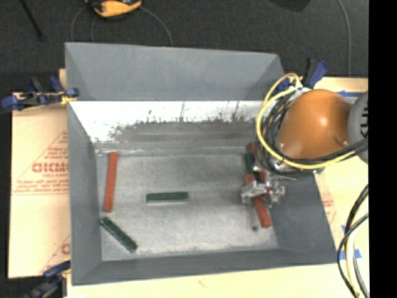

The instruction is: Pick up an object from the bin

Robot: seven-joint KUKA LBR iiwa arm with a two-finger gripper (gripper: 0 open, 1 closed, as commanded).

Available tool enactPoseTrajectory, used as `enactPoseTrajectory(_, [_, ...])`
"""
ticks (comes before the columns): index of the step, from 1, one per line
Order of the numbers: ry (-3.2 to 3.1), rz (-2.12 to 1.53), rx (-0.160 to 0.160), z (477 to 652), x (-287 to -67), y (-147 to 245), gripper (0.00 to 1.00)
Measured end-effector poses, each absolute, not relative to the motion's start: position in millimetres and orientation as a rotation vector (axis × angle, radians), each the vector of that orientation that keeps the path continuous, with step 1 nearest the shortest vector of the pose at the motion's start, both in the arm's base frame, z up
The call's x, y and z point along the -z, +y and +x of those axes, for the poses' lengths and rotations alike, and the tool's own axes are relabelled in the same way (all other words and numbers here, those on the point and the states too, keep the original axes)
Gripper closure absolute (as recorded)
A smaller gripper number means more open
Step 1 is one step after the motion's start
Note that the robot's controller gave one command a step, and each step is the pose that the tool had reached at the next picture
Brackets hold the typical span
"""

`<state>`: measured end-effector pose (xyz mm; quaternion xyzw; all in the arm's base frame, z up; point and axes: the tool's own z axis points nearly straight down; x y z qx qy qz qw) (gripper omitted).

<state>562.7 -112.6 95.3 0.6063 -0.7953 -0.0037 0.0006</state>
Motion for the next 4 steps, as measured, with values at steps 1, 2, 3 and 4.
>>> enactPoseTrajectory(1, [-2.498, 1.904, 0.01, 563.3, -116, -112, 1.0])
enactPoseTrajectory(2, [-2.502, 1.904, 0.002, 563.9, -137, -113, 1.0])
enactPoseTrajectory(3, [-2.505, 1.903, -0.004, 564.9, -150, -113, 1.0])
enactPoseTrajectory(4, [-2.507, 1.901, -0.005, 565.0, -158, -114, 1.0])
